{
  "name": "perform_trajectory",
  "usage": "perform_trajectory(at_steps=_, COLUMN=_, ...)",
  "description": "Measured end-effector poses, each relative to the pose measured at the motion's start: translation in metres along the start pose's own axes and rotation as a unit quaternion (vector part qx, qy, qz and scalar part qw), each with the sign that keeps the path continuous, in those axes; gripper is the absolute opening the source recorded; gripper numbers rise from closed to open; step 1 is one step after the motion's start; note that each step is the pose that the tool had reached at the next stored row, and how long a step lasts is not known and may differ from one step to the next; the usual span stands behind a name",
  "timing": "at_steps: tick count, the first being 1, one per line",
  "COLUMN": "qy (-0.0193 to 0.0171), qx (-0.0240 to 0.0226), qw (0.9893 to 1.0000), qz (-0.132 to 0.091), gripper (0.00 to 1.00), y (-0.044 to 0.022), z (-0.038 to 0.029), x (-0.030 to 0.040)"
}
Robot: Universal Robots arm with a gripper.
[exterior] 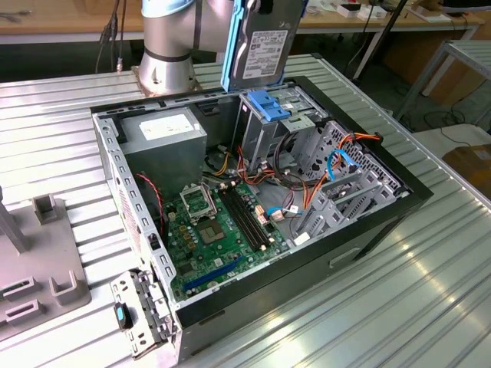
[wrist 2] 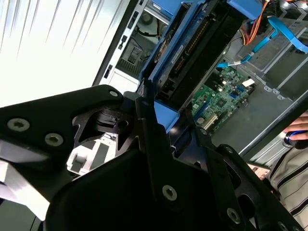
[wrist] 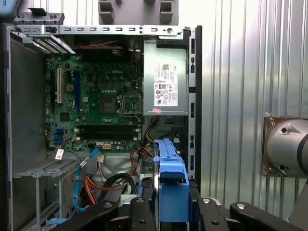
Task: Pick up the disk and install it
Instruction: 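Pick up the disk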
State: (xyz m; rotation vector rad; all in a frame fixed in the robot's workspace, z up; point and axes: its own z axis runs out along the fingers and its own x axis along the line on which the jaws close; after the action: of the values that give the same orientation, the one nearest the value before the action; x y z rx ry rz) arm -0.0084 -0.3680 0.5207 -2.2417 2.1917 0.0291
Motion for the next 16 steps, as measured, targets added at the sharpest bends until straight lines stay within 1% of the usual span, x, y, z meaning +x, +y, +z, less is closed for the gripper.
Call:
perform_trajectory(at_steps=7, qy=0.0001, qx=0.0, qw=1.0, qz=0.0, gripper=0.37, y=-0.0002, z=-0.0002, x=0.0155)
perform_trajectory(at_steps=10, qy=0.0001, qx=0.0, qw=1.0, qz=0.0, gripper=0.37, y=-0.0004, z=-0.0001, x=0.0188)
perform_trajectory(at_steps=16, qy=0.0001, qx=0.0, qw=1.0, qz=0.0, gripper=0.37, y=-0.0006, z=-0.0001, x=0.0204)
